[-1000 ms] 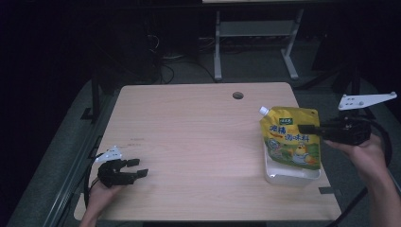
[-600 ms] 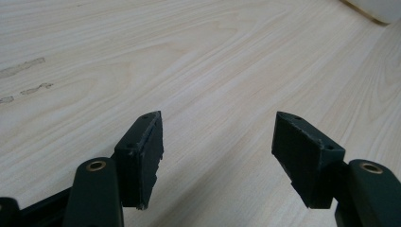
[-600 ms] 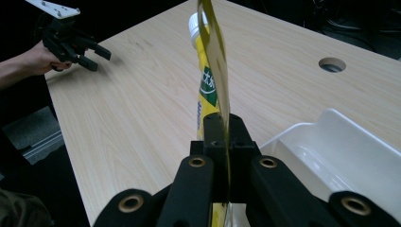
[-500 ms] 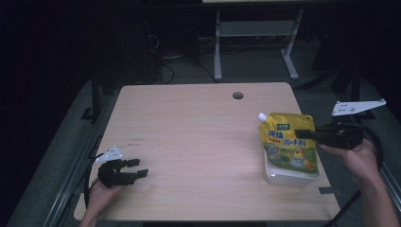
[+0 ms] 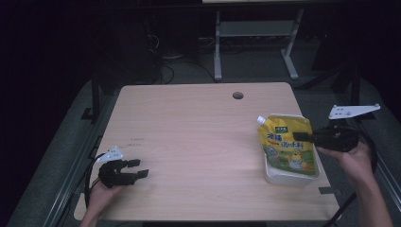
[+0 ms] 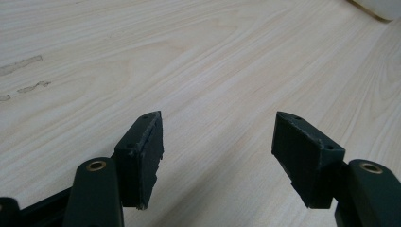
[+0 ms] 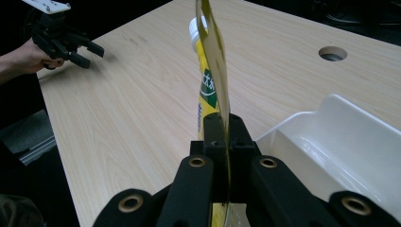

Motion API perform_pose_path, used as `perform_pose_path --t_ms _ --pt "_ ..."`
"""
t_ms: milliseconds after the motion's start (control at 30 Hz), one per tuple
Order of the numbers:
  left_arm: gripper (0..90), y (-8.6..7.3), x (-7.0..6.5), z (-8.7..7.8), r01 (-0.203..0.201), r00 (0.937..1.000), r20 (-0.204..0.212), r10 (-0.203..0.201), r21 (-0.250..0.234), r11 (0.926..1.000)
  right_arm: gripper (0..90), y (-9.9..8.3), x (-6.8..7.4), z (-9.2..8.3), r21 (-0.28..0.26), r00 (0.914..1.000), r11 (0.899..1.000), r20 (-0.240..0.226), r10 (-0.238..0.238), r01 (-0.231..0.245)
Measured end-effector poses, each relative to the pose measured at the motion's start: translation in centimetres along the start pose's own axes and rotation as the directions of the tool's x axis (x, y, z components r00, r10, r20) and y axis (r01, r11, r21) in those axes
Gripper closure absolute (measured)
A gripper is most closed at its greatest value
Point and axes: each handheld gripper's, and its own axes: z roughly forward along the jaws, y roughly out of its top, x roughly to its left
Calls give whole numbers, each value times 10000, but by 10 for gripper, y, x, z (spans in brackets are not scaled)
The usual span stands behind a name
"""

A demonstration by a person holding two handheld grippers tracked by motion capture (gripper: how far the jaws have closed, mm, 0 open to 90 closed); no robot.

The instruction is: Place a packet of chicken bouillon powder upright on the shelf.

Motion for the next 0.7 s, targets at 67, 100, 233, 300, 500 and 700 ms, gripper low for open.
perform_pose_path --t_ms 67,100,233,300,500,700 --pt "343 0 0 0 13 10000 4 -13 1 10000 894 -2 -1 2 -1 10000 10000 -5 16 -16" --pt "343 0 0 0 11 10000 14 -11 23 10000 894 -3 -1 3 1 10000 10000 -1 20 -20" --pt "343 0 0 0 9 10000 2 -9 27 10000 893 -8 -4 4 -38 9999 9999 6 118 -118" --pt "343 -1 0 0 10 10000 -8 -10 31 10000 891 -12 -5 4 -65 9998 9998 -5 177 -177" --pt "343 -1 0 0 9 10000 0 -9 27 10000 886 -19 -8 1 -102 9996 9995 27 289 -289" --pt "343 -1 0 -1 87 10000 -23 -88 -52 9999 877 -25 -7 -4 -90 9996 9995 0 287 -287"
